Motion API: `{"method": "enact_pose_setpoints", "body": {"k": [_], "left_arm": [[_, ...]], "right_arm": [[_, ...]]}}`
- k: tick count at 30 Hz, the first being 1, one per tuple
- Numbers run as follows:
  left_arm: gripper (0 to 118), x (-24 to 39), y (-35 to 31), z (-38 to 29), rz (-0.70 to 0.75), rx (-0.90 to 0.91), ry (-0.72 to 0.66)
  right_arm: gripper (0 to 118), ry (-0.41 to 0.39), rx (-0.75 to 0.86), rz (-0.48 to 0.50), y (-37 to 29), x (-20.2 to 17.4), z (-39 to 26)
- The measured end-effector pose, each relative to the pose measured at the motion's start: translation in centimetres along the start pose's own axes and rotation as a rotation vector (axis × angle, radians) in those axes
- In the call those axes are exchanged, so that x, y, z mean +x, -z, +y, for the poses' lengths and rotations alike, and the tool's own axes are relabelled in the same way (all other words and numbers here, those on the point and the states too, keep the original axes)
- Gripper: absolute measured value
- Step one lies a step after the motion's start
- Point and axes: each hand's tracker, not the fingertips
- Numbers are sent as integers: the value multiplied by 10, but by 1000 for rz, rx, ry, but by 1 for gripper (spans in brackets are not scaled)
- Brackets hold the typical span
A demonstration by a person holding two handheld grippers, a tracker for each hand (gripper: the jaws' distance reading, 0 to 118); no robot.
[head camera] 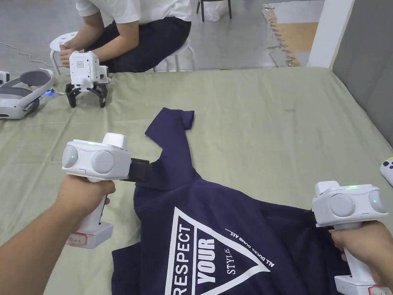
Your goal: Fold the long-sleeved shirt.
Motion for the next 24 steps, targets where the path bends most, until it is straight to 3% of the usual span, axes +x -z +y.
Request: {"method": "enact_pose_setpoints", "body": {"k": [9,11,12,14,16,18,24], "left_arm": [[101,6,58,-18,-92,-7,93],[96,13,64,-18,-116,0,129],[91,19,67,-21,-71,18,199],[66,34,67,-32,-59,5,289],[37,33,63,-29,-97,29,223],[11,18,98,-23,-175,-25,187],[9,8,86,-16,-166,-55,80]], "right_arm": [[10,-11,-28,23,1,2,6],[10,-11,-27,27,3,5,6],[10,-11,-27,29,4,5,7],[10,-10,-26,31,4,5,7],[10,-10,-24,31,1,4,5],[10,-13,-22,29,1,3,5],[10,-11,36,36,-4,10,0]]}}
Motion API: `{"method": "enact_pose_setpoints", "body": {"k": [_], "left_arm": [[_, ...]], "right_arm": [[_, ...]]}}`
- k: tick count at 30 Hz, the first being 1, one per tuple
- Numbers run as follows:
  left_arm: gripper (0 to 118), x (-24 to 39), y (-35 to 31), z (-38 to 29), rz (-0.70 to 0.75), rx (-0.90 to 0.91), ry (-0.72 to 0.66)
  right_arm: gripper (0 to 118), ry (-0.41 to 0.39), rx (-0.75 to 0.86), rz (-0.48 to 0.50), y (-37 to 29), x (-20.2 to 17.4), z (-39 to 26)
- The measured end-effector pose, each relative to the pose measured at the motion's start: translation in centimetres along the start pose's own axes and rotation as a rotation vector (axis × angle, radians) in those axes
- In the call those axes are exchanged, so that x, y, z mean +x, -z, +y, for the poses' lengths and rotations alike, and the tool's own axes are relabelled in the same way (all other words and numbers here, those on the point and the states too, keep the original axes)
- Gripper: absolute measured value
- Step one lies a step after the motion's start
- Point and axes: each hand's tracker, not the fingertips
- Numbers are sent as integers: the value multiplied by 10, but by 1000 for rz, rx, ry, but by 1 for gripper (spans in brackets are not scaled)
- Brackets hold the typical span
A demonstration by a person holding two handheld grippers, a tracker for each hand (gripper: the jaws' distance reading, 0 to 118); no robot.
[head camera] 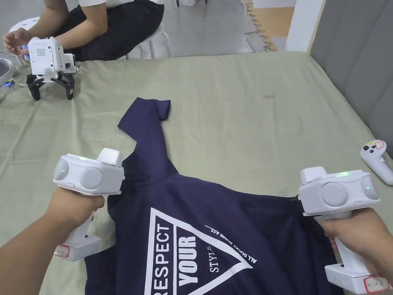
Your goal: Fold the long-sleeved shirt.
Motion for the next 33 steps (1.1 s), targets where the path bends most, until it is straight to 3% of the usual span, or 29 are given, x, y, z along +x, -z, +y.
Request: {"method": "enact_pose_setpoints", "body": {"k": [7,14,26,29,33], "left_arm": [[9,4,-110,10,-11,89,14],[9,16,-224,27,41,192,119],[8,20,-408,72,128,449,207],[8,23,-445,80,153,507,222],[8,26,-491,90,188,556,246]], "right_arm": [[9,78,192,6,-74,19,3],[9,91,419,-8,-179,17,11],[9,73,698,-56,-340,36,46],[9,20,762,-99,-382,32,57],[9,8,844,-113,-441,29,73]]}}
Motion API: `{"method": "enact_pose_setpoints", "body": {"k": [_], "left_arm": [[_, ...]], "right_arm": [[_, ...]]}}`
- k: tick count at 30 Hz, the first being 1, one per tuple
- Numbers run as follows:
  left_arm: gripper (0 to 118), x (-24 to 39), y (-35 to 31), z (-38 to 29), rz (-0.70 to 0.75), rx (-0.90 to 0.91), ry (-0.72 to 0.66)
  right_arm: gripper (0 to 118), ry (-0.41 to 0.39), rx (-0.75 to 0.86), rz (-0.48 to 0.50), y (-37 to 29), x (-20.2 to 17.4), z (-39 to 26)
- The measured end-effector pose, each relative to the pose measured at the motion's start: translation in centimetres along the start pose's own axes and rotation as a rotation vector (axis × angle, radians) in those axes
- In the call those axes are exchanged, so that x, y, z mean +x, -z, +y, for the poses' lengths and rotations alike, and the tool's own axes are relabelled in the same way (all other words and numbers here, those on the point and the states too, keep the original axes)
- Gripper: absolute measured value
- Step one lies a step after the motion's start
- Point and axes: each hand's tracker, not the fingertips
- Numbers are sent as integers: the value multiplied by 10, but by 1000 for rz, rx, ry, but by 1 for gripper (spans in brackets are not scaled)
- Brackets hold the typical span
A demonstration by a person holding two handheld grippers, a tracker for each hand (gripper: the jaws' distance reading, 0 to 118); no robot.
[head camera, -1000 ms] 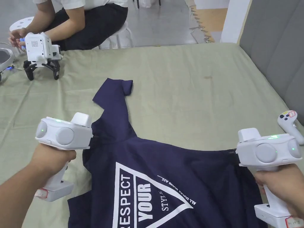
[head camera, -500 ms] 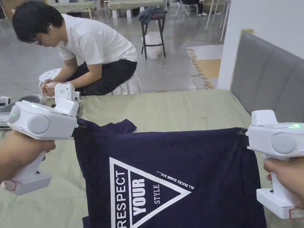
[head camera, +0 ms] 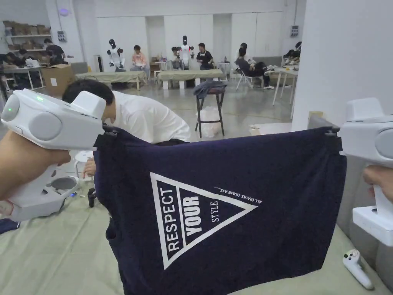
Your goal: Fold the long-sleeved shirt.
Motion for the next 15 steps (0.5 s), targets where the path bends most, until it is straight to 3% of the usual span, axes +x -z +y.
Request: {"method": "enact_pose_setpoints", "body": {"k": [8,15], "left_arm": [[8,-28,-67,73,89,124,35],[8,-52,-120,150,174,258,-52]], "right_arm": [[9,-21,136,-32,-36,3,113],[9,-1,251,-83,-64,8,204]]}}
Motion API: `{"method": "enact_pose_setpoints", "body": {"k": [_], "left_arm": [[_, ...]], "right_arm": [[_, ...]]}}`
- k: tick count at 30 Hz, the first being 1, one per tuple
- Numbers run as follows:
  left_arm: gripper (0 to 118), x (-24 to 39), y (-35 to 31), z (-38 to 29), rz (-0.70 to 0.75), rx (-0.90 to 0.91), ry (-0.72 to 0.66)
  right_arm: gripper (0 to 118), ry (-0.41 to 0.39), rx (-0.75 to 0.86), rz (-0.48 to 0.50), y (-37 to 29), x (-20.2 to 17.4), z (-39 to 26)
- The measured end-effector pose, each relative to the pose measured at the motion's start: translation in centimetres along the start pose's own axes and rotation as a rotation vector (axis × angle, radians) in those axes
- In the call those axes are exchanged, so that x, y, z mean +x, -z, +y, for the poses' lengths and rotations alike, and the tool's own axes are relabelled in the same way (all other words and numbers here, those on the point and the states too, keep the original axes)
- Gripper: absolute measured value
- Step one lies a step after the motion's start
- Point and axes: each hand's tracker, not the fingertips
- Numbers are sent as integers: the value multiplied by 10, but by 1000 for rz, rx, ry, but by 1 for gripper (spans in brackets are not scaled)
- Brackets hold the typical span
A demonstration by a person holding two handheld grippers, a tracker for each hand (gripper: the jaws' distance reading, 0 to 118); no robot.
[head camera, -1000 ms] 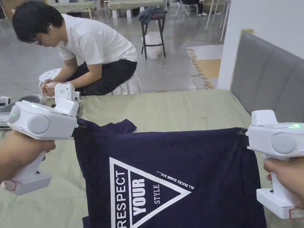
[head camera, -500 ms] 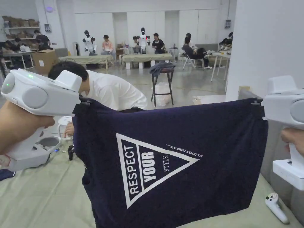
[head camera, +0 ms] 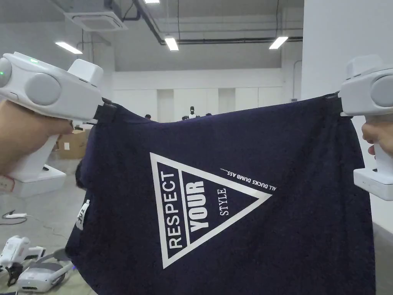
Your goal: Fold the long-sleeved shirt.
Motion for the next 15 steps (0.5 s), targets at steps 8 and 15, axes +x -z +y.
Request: {"method": "enact_pose_setpoints", "body": {"k": [8,15], "left_arm": [[8,-14,-20,100,157,149,-10],[8,-15,-17,157,287,244,-41]], "right_arm": [[9,-26,135,-85,-12,1,100],[9,-18,200,-152,-8,-10,161]]}}
